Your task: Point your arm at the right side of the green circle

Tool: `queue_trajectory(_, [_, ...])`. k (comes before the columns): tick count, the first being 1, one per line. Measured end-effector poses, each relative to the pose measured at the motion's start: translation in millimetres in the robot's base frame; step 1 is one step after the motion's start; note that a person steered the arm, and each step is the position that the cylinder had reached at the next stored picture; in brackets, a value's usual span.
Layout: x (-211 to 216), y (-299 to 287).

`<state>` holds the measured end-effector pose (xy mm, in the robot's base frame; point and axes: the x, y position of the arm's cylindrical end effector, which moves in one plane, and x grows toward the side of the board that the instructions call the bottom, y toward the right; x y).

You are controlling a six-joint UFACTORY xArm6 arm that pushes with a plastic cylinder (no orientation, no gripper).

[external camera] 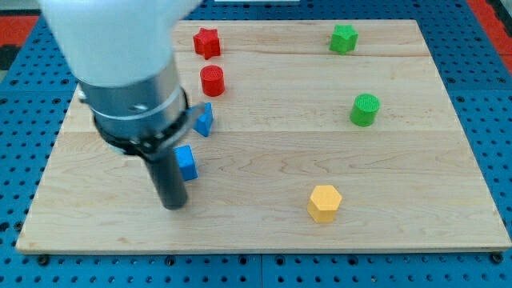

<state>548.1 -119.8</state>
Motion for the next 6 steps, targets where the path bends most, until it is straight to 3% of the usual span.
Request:
queue_trajectory(1, [-29,-15])
queue_trajectory(3, [-50,13])
queue_trajectory(4, [2,43])
queue_trajectory(5, [12,120])
queue_trajectory(6, [-28,157])
